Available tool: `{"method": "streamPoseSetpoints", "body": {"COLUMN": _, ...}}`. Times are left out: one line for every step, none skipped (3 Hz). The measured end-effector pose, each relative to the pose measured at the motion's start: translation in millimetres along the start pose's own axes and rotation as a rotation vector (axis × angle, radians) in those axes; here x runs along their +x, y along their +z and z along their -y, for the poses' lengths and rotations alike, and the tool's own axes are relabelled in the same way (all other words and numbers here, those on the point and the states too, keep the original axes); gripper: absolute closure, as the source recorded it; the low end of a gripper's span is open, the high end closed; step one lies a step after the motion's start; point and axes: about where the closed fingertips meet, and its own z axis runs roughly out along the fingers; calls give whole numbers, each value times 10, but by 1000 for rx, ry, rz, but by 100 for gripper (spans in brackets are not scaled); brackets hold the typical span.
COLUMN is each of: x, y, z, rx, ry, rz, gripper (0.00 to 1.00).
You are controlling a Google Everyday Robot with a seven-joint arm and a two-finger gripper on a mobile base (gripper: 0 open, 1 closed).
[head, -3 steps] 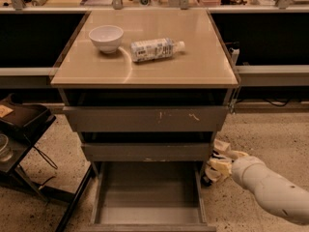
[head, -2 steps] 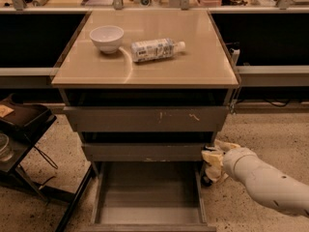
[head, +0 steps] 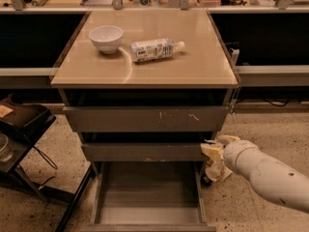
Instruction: Pick rxbar blueberry from bottom drawer and place on counter
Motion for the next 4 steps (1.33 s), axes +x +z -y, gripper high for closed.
{"method": "streamPoseSetpoints", "body": {"x": -933, "y": -382, "z": 52, "rx": -22, "ry": -76, "rz": 113, "gripper": 100}}
{"method": "streamPoseSetpoints", "body": {"x": -1982, "y": -1052, "z": 137, "rx": 10, "ry": -165, "rz": 202, "gripper": 100}}
{"method": "streamPoseSetpoints", "body": {"x": -3076, "y": -1816, "z": 84, "rx": 35, "ry": -186, "rz": 264, "gripper": 100}}
{"method": "streamPoseSetpoints", "body": {"x": -3402, "y": -2059, "z": 84, "rx": 30, "ry": -179, "rz": 275, "gripper": 100}}
